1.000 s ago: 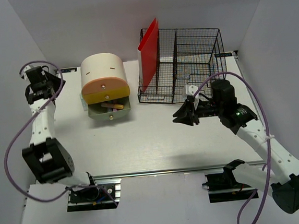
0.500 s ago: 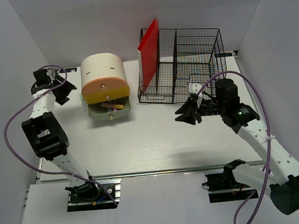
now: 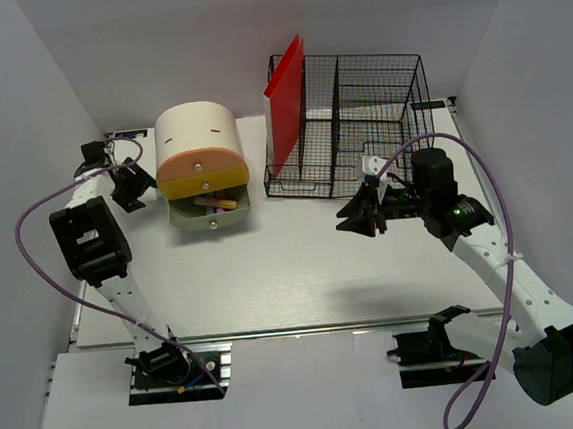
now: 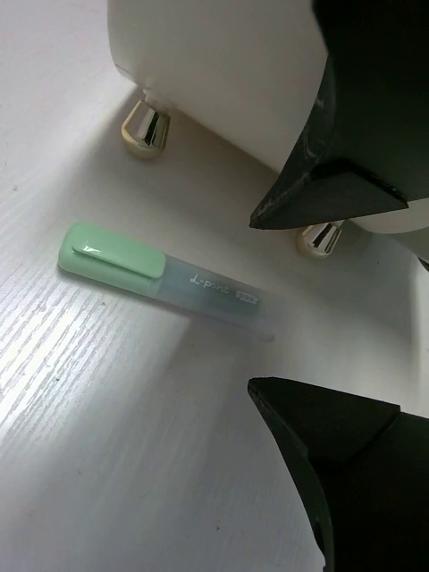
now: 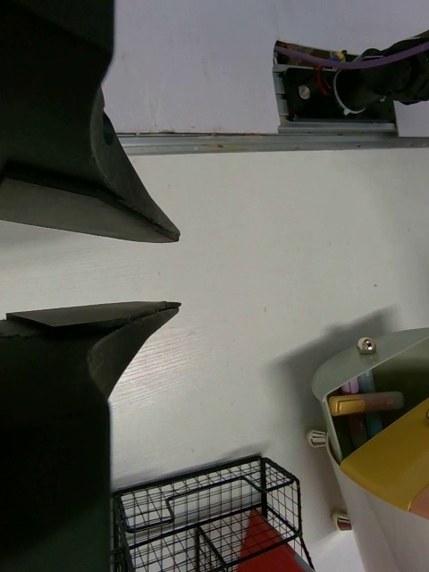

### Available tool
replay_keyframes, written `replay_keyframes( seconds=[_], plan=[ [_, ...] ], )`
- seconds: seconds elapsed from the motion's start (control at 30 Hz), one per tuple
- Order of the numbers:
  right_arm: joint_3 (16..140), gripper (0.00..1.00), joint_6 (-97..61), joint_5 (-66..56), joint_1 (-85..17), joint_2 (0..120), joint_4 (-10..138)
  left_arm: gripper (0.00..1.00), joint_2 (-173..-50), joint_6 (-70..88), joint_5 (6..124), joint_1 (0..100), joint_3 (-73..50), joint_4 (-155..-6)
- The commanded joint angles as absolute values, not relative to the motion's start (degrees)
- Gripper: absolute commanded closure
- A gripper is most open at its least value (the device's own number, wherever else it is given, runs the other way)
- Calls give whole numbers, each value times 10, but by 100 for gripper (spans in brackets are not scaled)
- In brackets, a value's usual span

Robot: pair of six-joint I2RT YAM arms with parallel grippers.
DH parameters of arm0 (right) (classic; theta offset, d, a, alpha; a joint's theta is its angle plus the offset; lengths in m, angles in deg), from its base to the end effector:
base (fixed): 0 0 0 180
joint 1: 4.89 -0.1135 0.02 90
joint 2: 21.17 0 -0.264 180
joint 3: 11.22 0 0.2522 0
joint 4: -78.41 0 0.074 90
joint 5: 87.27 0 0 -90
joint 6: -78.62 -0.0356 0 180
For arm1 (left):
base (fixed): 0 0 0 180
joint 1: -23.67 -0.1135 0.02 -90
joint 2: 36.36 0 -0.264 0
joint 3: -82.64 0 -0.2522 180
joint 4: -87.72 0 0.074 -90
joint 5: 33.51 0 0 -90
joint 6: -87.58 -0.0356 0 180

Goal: Organize the desk

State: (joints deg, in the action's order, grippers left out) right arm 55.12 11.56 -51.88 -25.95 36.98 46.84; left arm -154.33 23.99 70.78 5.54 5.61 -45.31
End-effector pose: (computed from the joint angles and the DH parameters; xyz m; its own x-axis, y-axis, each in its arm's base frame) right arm 0.1922 0.1051 0.3361 0.0123 -0.2372 -0.9714 -0.9791 0.1945 -0.0598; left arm 0.4194 0.1281 0.1856 -0.6662 -0.6717 -0.3240 -0.5445 0.7350 -0.4042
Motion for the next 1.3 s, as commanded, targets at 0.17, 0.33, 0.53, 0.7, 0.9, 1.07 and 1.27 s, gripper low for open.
replay_keyframes(
  seconds=[0.17, 0.33, 0.53, 0.7, 0.9, 1.07, 1.27],
  plan=[
    [541, 61, 117, -540, -255, 377, 486, 23, -1572, 203, 692, 64, 107, -422],
    [541, 61, 117, -540, -253, 380, 485, 23, -1586, 185, 671, 69, 122, -406],
    [542, 61, 117, -540, -252, 382, 485, 23, -1597, 178, 671, 74, 129, -399],
    [541, 61, 117, -541, -252, 382, 486, 23, -1618, 170, 667, 79, 151, -384],
    [540, 61, 117, -542, -252, 380, 485, 23, -1633, 171, 643, 85, 163, -370],
    [542, 61, 117, -546, -251, 380, 485, 23, -1646, 160, 605, 85, 182, -342],
    [542, 61, 117, -547, -249, 380, 484, 22, -1644, 151, 573, 85, 177, -333]
  ],
)
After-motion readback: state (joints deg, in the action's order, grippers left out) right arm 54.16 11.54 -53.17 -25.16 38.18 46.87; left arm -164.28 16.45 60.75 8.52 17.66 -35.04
